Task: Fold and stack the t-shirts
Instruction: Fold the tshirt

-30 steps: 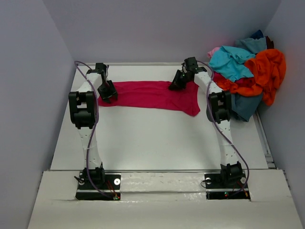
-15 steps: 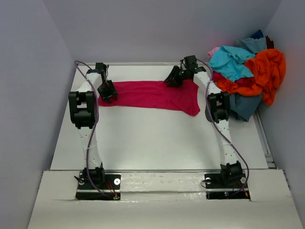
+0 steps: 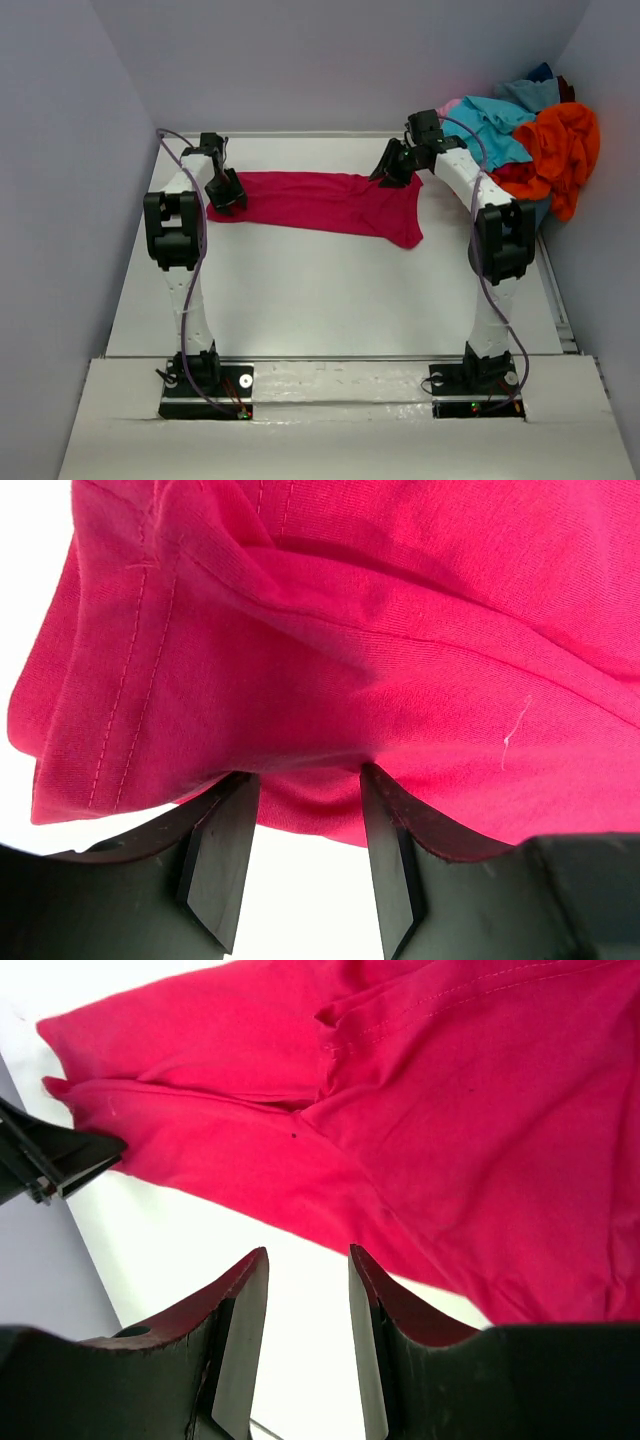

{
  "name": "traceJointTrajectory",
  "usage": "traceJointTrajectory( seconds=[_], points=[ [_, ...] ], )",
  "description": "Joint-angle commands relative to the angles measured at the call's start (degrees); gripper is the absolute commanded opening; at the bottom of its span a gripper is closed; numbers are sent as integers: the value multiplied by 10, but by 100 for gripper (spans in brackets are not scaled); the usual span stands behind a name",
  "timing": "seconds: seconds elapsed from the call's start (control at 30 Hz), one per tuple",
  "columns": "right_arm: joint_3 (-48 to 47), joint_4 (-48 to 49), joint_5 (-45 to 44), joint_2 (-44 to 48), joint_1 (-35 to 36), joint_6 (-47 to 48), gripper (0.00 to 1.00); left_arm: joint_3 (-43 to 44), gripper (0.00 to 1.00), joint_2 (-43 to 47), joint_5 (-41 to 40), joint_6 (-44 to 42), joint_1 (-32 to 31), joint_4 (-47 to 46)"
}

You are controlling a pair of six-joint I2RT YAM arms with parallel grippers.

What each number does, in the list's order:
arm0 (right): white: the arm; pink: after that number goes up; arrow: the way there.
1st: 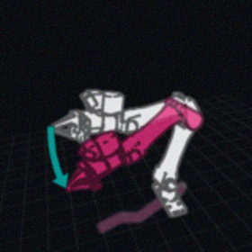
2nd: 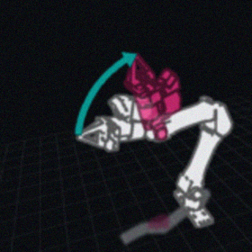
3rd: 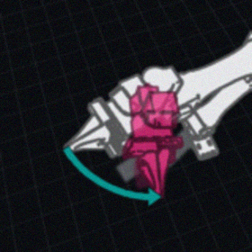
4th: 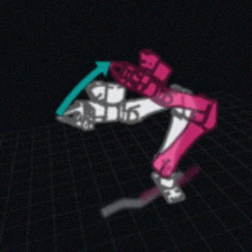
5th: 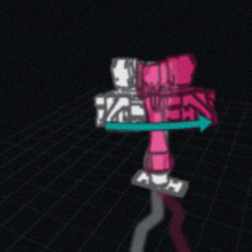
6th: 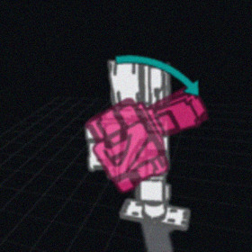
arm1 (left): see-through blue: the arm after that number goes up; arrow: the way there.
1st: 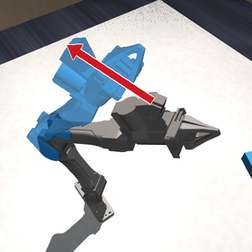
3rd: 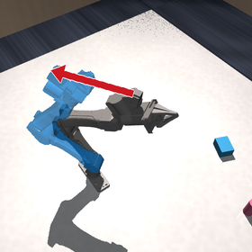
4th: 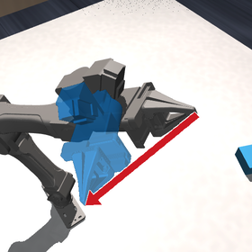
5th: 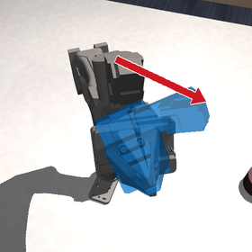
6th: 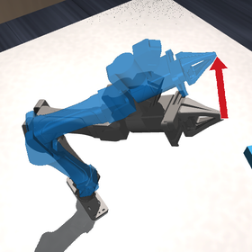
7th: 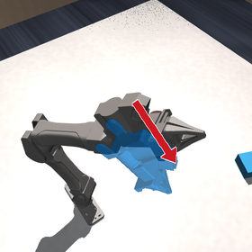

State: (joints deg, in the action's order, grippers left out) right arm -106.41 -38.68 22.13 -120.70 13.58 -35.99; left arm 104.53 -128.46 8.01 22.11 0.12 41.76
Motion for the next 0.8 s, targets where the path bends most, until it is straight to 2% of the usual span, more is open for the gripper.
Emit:
traceJointTrajectory(
  seconds=[0.0,0.13,0.37,0.77],
  points=[
    [41,-9,-43,47,3,7,44,-16,57,37,11,-3,1,-4],
    [104,-17,-52,85,3,-3,43,-17,57,43,8,-8,1,-4],
    [197,-32,-157,146,3,-11,42,-30,57,53,24,-1,1,-15],
    [219,-60,-242,160,-2,-24,42,-32,57,58,26,-3,1,-15]
  ],
)
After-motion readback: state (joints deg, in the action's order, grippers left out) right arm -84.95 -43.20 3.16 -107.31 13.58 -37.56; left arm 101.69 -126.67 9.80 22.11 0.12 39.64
